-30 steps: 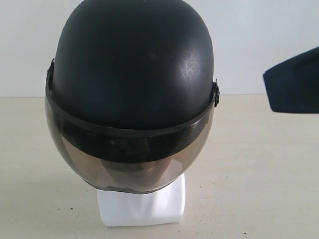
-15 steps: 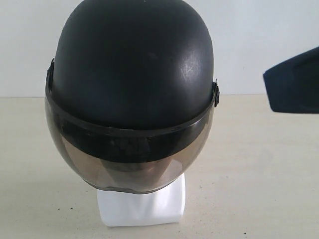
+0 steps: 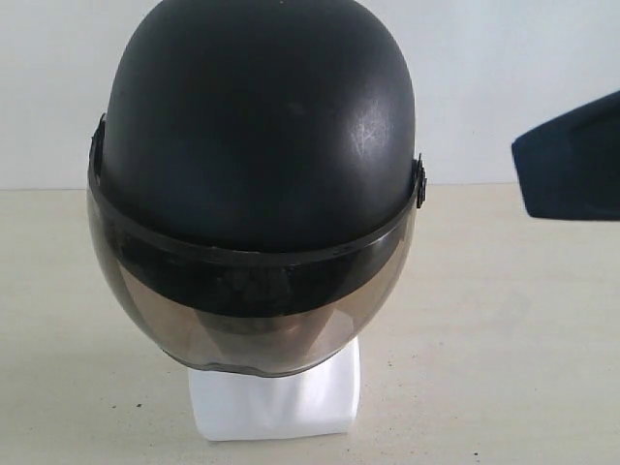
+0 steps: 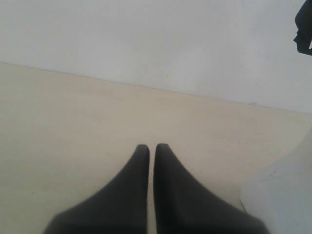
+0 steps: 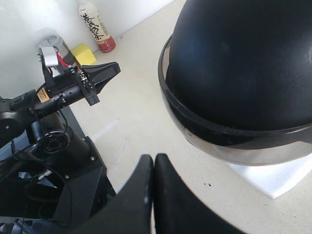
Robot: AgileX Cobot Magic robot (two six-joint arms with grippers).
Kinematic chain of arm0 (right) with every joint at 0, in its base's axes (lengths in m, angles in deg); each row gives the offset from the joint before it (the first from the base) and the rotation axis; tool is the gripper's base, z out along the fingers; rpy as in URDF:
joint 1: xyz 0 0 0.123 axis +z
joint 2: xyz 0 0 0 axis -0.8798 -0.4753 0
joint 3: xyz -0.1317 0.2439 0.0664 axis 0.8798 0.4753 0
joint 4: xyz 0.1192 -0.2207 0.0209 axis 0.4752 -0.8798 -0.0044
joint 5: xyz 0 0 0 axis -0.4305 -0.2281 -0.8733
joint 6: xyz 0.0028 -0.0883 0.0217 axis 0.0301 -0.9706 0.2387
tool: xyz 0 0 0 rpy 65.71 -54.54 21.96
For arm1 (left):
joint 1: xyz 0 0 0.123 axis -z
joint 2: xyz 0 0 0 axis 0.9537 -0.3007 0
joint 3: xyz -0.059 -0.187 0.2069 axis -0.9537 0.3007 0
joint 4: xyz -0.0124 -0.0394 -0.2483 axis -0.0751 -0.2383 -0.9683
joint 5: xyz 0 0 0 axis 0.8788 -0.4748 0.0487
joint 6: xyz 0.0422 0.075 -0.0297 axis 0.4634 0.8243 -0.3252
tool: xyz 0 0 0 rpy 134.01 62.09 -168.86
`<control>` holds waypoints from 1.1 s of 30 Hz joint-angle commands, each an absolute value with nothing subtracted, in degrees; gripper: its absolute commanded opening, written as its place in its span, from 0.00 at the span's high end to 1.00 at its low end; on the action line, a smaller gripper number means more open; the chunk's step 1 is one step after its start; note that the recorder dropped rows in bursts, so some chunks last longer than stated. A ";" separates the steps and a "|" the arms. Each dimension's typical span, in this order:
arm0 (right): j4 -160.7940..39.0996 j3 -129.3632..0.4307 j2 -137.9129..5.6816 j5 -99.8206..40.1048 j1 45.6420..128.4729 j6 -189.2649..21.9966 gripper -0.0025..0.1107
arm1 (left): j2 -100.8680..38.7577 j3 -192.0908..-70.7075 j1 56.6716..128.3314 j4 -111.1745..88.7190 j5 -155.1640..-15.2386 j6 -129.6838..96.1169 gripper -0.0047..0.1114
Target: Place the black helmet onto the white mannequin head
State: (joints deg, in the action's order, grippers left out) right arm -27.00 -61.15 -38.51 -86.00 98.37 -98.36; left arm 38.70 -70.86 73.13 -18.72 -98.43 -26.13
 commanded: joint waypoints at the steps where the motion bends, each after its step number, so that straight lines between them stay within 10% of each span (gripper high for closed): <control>1: -25.58 -61.45 -35.95 -85.79 94.42 -98.52 0.98 | 38.76 -70.71 73.06 -19.14 -98.10 -25.86 0.92; 12: -28.61 -45.51 -12.45 -65.34 61.79 -113.82 0.98 | 38.76 -70.71 73.06 -19.14 -98.10 -25.86 0.92; 22: -23.89 -15.67 -0.07 -37.75 58.77 -109.69 0.98 | 38.76 -70.71 73.06 -19.14 -98.10 -25.86 0.92; 33: -24.72 -5.89 -0.22 -37.17 58.77 -108.09 0.98 | 38.76 -70.71 73.06 -19.14 -98.10 -25.86 0.92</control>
